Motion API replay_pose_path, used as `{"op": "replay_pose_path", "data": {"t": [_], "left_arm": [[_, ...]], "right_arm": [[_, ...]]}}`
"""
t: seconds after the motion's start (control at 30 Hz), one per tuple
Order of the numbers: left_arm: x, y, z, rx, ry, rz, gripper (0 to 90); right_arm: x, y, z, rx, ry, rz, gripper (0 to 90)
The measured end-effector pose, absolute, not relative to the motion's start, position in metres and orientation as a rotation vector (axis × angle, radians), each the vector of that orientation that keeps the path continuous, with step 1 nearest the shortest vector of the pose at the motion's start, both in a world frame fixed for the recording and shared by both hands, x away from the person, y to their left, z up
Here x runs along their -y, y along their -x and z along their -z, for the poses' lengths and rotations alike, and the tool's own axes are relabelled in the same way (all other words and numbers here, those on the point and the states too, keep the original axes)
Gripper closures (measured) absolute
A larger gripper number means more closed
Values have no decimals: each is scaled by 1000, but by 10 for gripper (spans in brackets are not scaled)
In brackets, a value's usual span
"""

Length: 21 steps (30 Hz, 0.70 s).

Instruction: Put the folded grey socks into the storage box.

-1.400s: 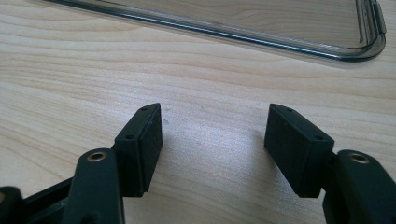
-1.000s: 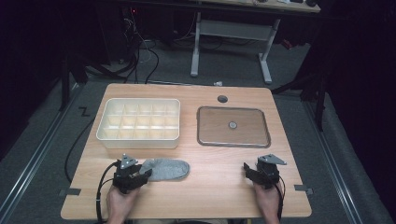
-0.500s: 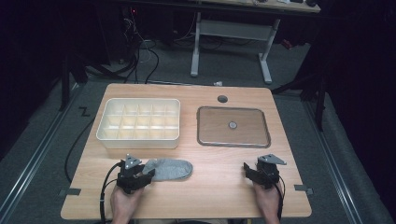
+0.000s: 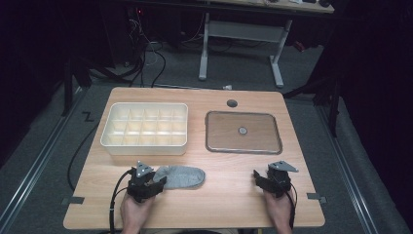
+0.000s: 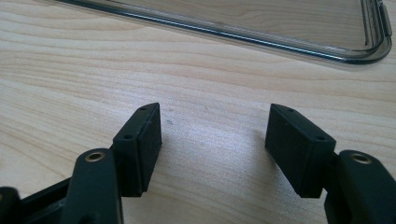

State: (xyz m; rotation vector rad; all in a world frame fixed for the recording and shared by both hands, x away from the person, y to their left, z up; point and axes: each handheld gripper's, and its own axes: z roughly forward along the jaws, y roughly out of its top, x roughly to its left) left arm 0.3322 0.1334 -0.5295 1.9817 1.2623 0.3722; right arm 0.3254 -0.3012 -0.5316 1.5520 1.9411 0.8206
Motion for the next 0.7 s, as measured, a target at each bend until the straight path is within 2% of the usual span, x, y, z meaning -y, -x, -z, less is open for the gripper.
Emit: {"op": "replay_pose_path", "data": {"t": [0.53,0.7], "left_arm": [[-119,-334,530,-1254,-1974,-371,453],[-115,-334,531,-1245,-1970,-376,469]], "right_arm": [[300,-325,532,-1940,-1557,-821,364],[301,-325,531,-1941,-1557,-821,363]]}}
